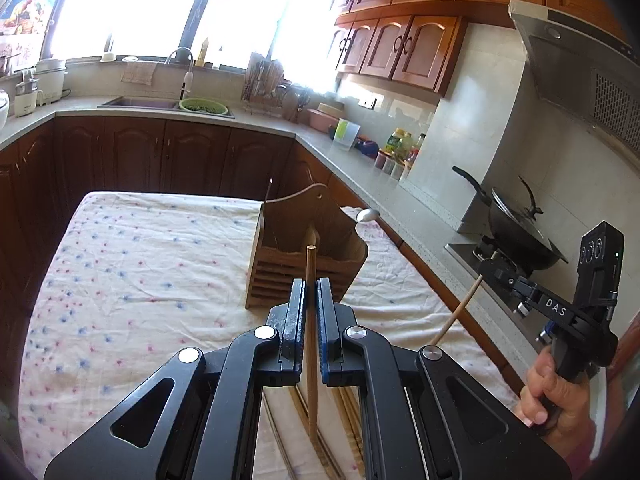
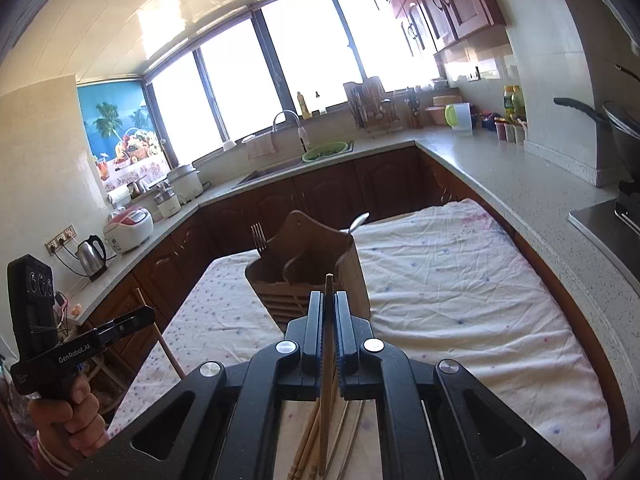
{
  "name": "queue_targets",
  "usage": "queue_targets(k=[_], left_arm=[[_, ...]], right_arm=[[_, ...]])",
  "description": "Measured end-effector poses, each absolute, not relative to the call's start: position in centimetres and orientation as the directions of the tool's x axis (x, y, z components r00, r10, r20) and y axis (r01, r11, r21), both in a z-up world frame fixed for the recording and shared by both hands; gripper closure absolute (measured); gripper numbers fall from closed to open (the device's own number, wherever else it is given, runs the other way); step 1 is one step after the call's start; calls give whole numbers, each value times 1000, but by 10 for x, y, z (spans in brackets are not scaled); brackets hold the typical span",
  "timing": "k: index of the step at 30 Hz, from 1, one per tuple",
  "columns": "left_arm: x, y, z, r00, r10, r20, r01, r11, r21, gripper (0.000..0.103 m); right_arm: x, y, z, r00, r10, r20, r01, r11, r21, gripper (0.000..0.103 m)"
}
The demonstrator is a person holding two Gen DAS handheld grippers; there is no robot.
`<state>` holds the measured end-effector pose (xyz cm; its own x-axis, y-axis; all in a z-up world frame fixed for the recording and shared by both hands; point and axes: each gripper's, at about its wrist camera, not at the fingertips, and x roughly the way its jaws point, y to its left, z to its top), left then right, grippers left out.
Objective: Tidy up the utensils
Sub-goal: 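Carry the chopsticks upright with both grippers and drop them into the caddy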
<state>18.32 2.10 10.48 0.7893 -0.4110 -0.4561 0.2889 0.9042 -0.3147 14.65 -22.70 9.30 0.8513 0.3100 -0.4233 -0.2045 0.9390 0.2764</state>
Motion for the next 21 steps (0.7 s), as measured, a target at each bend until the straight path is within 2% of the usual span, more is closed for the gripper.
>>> queue_targets(k=[5, 14, 21], left_arm=[[182, 31, 110, 814, -392, -428, 270, 909, -318, 99], [190, 38, 109, 834, -368, -411, 234, 910, -342, 99], [205, 36, 127, 872, -334, -357, 220, 920, -324, 99]], right_arm=[[144, -229, 104, 871, 305, -385, -208, 939, 274, 98], [149, -231, 104, 870, 313, -381, -211, 935, 286, 98], [157, -234, 117, 885, 313, -345, -215, 932, 293, 98]])
